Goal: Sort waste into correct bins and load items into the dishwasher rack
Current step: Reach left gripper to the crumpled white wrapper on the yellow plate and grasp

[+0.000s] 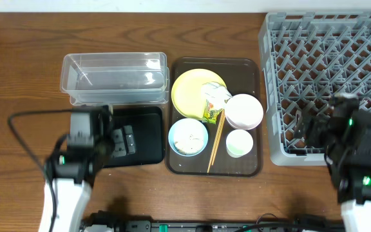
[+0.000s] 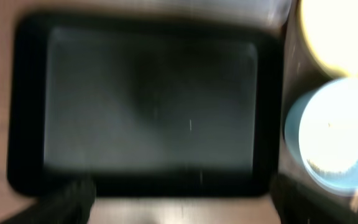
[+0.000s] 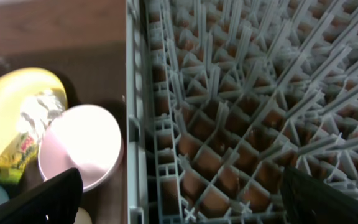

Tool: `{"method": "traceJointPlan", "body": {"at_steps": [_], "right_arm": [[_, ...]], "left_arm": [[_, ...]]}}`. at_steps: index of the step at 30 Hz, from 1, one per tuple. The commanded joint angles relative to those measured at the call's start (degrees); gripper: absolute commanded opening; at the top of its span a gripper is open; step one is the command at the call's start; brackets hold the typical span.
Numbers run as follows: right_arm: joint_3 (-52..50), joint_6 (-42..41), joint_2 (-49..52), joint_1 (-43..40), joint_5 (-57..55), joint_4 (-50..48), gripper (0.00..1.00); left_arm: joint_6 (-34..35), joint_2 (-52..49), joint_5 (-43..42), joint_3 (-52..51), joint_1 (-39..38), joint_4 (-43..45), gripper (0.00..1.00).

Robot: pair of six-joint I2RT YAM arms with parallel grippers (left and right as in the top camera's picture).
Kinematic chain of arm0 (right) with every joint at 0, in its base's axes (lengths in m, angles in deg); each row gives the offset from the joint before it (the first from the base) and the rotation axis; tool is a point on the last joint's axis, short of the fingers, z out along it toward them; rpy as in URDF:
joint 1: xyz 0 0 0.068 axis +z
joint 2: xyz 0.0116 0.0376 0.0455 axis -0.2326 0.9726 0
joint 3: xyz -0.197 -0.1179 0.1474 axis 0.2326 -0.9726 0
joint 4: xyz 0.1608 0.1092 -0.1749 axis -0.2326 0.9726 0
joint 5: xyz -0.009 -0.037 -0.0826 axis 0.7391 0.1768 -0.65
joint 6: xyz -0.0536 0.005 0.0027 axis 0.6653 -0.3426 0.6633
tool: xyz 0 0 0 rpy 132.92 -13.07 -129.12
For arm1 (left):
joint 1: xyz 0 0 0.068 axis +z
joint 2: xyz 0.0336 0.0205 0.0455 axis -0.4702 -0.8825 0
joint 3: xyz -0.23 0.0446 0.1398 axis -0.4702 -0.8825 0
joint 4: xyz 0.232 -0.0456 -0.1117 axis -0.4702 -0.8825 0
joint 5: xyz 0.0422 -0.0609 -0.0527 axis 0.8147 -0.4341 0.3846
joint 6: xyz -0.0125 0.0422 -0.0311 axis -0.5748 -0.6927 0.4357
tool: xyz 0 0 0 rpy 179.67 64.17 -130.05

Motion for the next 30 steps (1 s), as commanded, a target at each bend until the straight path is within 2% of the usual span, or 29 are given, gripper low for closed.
{"method": "traceJointPlan", "body": {"at_steps": [1, 4, 8, 14, 21, 30], "right_arm": [[5.22, 1.75, 4.57, 0.57, -0.31, 3.04, 0.99], [6.54, 1.75, 6.6, 0.57, -0.31, 4.02, 0.99], [6.54, 1.75, 6.38, 0.59, 0.09, 3.65, 0.99], [6.54, 1.75, 6.29, 0.59, 0.11, 3.65, 0.99], [6.54, 1.75, 6.29, 0.59, 0.11, 3.69, 0.99], [6.54, 1.75, 6.29, 0.59, 0.11, 3.8, 0.99]], "left_arm": [[0.31, -6.08, -1.99, 7.08, 0.33, -4.07, 0.92], [0.28, -8.63, -6.23, 8.44, 0.35, -3.52, 0.92], [0.28, -9.57, -11.34, 8.52, -0.09, 4.48, 0.92], [0.28, -13.6, -11.41, 12.92, -3.28, 13.42, 0.92], [0.35, -23.39, -11.45, 19.71, -9.73, 21.99, 0.91], [6.12, -37.24, -11.21, 19.89, -20.79, 38.53, 0.91]]}}
